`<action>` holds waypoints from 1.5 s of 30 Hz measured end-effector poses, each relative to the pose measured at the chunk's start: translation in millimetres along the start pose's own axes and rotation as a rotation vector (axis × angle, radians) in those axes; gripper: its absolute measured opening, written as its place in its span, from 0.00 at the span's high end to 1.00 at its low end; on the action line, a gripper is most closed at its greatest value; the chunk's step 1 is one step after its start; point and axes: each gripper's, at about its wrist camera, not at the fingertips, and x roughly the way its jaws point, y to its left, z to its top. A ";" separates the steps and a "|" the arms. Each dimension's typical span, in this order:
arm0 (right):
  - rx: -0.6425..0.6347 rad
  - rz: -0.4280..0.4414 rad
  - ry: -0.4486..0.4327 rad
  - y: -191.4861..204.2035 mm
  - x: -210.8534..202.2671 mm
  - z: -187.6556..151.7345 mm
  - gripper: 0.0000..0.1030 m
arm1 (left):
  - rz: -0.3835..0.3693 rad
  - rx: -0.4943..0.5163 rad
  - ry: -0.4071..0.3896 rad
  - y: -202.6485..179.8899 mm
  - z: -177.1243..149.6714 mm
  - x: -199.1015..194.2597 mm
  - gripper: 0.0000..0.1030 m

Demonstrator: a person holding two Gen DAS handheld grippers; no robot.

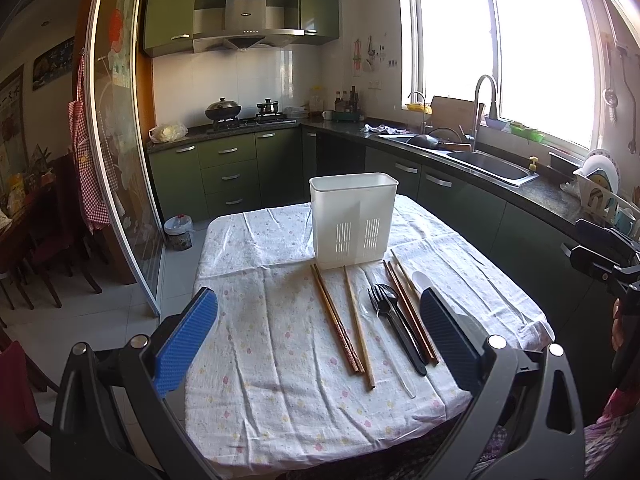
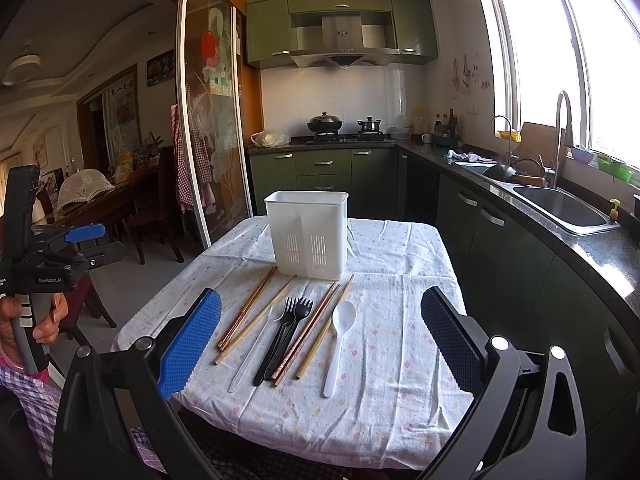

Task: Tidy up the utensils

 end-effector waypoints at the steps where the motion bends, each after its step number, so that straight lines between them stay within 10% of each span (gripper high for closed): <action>1: 0.000 0.000 0.000 -0.1 -0.2 0.2 0.04 | 0.000 0.000 0.000 0.3 0.1 -0.1 0.06; 40: 0.013 -0.004 0.045 -5.1 17.1 -4.7 0.04 | -0.020 0.020 0.050 -8.7 -2.8 18.6 0.06; 45: 0.006 -0.007 0.090 -9.3 30.5 -3.2 0.04 | -0.068 0.030 0.152 -15.8 9.7 43.4 0.06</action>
